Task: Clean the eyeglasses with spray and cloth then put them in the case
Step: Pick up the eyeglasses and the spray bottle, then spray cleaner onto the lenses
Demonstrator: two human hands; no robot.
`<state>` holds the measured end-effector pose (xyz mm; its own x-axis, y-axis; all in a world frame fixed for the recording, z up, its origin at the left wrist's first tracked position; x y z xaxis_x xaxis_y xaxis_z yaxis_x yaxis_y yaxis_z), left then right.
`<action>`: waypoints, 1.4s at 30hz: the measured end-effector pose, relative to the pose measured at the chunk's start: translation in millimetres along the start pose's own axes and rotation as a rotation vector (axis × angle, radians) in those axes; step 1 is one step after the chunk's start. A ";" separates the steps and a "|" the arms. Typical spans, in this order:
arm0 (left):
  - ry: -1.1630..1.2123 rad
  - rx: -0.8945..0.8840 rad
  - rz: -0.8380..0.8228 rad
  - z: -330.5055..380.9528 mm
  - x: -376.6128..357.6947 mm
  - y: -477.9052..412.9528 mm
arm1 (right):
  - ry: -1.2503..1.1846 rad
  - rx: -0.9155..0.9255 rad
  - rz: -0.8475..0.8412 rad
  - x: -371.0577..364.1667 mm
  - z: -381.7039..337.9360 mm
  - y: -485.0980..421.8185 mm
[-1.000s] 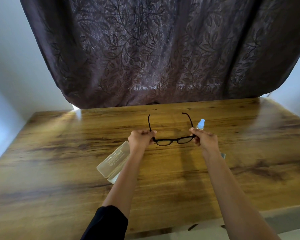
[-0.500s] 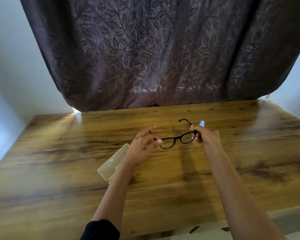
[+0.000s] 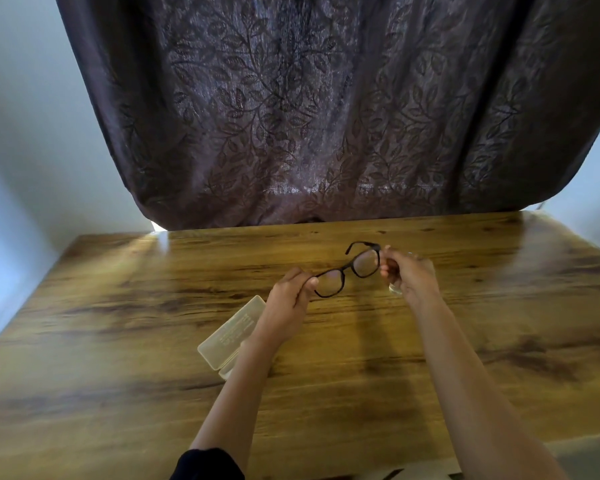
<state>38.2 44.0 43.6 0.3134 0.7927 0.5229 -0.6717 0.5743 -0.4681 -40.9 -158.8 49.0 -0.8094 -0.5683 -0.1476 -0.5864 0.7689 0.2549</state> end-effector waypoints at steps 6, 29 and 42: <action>-0.015 0.079 0.082 -0.1 -8.5 -11.8 | 0.448 0.386 0.205 15.0 -17.1 -4.4; -0.107 0.164 0.163 -9.4 -50.3 -47.3 | 0.754 0.379 0.083 45.4 44.1 -69.7; -0.168 0.201 0.177 -10.2 -59.8 -60.0 | 0.598 0.444 -0.101 36.0 43.7 -79.6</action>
<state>66.7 -35.8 33.2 0.0756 0.8222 0.5642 -0.8305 0.3650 -0.4208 -24.7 -227.7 -18.4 -0.6703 -0.6070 0.4268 -0.7167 0.6786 -0.1605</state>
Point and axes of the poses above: each hand's wrist, its own y-axis away from the middle knuckle, its own x-axis out of the back of the hand, z = x × y, the point moved 6 cm from there along -y, towards the middle knuckle, and after that the axes turned 1 degree about x, right-handed, at the moved point
